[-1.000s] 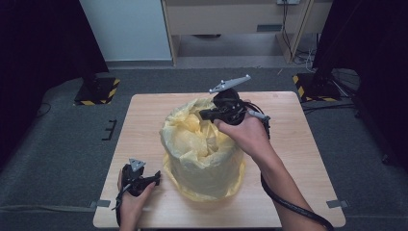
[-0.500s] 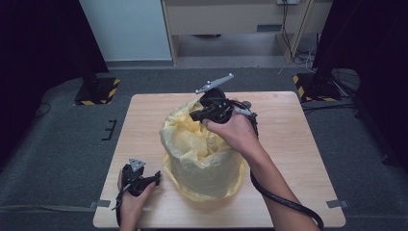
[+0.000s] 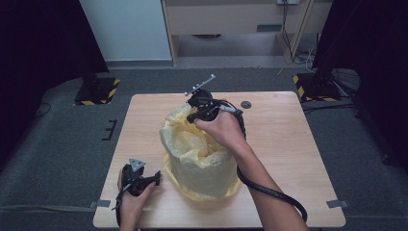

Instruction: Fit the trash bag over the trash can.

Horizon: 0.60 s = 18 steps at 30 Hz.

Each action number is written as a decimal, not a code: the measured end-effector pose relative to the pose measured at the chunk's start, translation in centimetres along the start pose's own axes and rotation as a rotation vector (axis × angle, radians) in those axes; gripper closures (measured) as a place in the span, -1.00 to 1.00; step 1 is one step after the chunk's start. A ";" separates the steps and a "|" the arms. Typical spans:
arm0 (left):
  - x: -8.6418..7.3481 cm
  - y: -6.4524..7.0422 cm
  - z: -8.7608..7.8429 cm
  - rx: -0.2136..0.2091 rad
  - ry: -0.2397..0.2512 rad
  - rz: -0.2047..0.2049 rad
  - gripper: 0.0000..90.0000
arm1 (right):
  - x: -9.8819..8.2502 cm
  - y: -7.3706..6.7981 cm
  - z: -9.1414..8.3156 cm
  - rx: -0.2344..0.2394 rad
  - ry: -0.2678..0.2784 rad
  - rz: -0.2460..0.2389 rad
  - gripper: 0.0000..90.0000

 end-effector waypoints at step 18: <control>0.0 0.0 0.0 -0.002 0.000 0.001 -0.77 | -0.7 -1.4 3.3 0.026 -0.143 -0.044 1.00</control>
Point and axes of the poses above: each handheld gripper's, and its own axes: z roughly forward along the jaws, x roughly out of its top, y roughly to its right, the point moved 6 cm from there along z, roughly forward along the jaws, and after that the axes turned 9 degrees about -x, right-handed, at the moved point
